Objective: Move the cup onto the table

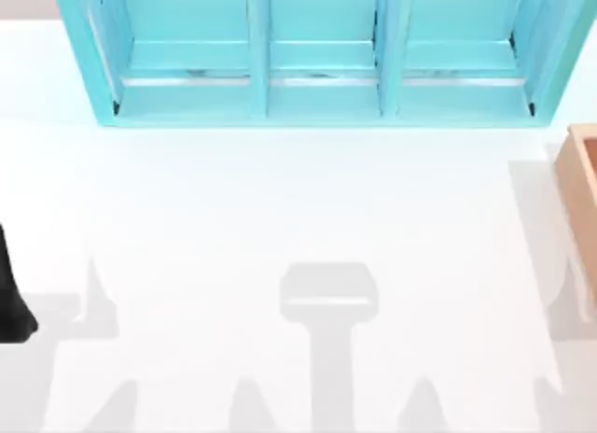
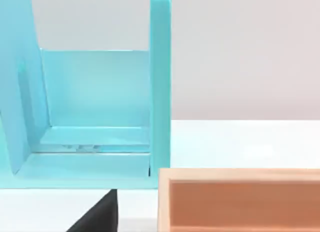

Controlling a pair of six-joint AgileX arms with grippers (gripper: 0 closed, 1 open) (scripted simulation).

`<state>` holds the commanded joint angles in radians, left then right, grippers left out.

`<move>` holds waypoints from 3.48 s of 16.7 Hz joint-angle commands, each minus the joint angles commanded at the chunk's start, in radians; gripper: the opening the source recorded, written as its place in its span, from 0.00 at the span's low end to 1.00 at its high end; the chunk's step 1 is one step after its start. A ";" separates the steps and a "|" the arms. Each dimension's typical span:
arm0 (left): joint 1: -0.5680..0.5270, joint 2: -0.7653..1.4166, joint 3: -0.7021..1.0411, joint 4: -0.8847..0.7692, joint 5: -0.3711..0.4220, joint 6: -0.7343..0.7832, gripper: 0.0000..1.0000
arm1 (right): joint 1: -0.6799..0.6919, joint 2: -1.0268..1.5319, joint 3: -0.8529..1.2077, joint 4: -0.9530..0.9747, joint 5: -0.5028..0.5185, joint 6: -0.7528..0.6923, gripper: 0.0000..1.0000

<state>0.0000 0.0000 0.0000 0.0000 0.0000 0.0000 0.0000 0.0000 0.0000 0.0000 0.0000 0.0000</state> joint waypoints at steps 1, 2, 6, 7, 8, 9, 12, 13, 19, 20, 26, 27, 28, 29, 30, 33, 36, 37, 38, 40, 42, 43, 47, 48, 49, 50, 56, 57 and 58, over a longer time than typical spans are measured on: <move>0.000 0.000 0.000 0.000 0.000 0.000 1.00 | 0.000 0.000 0.000 0.000 0.000 0.000 1.00; 0.000 0.000 0.000 0.000 0.000 0.000 1.00 | -0.001 0.001 0.001 -0.001 0.000 -0.001 1.00; 0.000 0.000 0.000 0.000 0.000 0.000 1.00 | -0.058 0.109 0.106 -0.108 0.000 -0.059 1.00; 0.000 0.000 0.000 0.000 0.000 0.000 1.00 | -0.082 0.162 0.155 -0.160 0.001 -0.083 1.00; 0.000 0.000 0.000 0.000 0.000 0.000 1.00 | -0.107 0.224 0.210 -0.219 0.001 -0.108 1.00; 0.000 0.000 0.000 0.000 0.000 0.000 1.00 | -0.133 0.295 0.271 -0.285 0.001 -0.134 1.00; 0.000 0.000 0.000 0.000 0.000 0.000 1.00 | -0.215 0.545 0.468 -0.509 0.001 -0.215 1.00; 0.000 0.000 0.000 0.000 0.000 0.000 1.00 | -0.242 0.635 0.536 -0.587 0.002 -0.241 1.00; 0.000 0.000 0.000 0.000 0.000 0.000 1.00 | -0.394 1.153 0.925 -1.035 0.001 -0.388 1.00; 0.000 0.000 0.000 0.000 0.000 0.000 1.00 | -0.418 1.221 0.980 -1.097 0.001 -0.411 1.00; 0.000 0.000 0.000 0.000 0.000 0.000 1.00 | -0.516 1.446 1.190 -1.315 -0.001 -0.508 1.00; 0.000 0.000 0.000 0.000 0.000 0.000 1.00 | -0.518 1.451 1.195 -1.320 -0.001 -0.510 1.00; 0.000 0.000 0.000 0.000 0.000 0.000 1.00 | -0.518 1.451 1.195 -1.320 -0.001 -0.510 1.00; 0.000 0.000 0.000 0.000 0.000 0.000 1.00 | -0.518 1.451 1.195 -1.320 -0.001 -0.510 1.00; 0.000 0.000 0.000 0.000 0.000 0.000 1.00 | -0.518 1.451 1.195 -1.320 -0.001 -0.510 1.00; 0.000 0.000 0.000 0.000 0.000 0.000 1.00 | -0.514 1.452 1.177 -1.301 -0.001 -0.508 1.00; 0.000 0.000 0.000 0.000 0.000 0.000 1.00 | -0.514 1.473 1.095 -1.202 -0.001 -0.506 1.00; 0.000 0.000 0.000 0.000 0.000 0.000 1.00 | -0.514 1.483 1.058 -1.150 -0.001 -0.505 1.00; 0.000 0.000 0.000 0.000 0.000 0.000 1.00 | -0.513 1.494 1.019 -1.092 -0.001 -0.505 1.00; 0.000 0.000 0.000 0.000 0.000 0.000 1.00 | -0.513 1.515 0.943 -0.989 -0.001 -0.504 1.00; 0.000 0.000 0.000 0.000 0.000 0.000 1.00 | -0.513 1.531 0.886 -0.925 -0.001 -0.503 1.00; 0.000 0.000 0.000 0.000 0.000 0.000 1.00 | -0.513 1.536 0.871 -0.910 -0.001 -0.503 1.00; 0.000 0.000 0.000 0.000 0.000 0.000 1.00 | -0.513 1.537 0.867 -0.905 -0.001 -0.503 1.00; 0.000 0.000 0.000 0.000 0.000 0.000 1.00 | -0.513 1.537 0.867 -0.905 -0.001 -0.503 0.92; 0.000 0.000 0.000 0.000 0.000 0.000 1.00 | -0.513 1.537 0.867 -0.905 -0.001 -0.503 0.85; 0.000 0.000 0.000 0.000 0.000 0.000 1.00 | -0.513 1.537 0.867 -0.905 -0.001 -0.503 0.77; 0.000 0.000 0.000 0.000 0.000 0.000 1.00 | -0.513 1.537 0.867 -0.905 -0.001 -0.503 0.32; 0.000 0.000 0.000 0.000 0.000 0.000 1.00 | -0.513 1.537 0.867 -0.905 -0.001 -0.503 0.25; 0.000 0.000 0.000 0.000 0.000 0.000 1.00 | -0.513 1.537 0.867 -0.905 -0.001 -0.503 0.17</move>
<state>0.0000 0.0000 0.0000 0.0000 0.0000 0.0000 -0.5127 1.5370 0.8667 -0.9046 -0.0009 -0.5033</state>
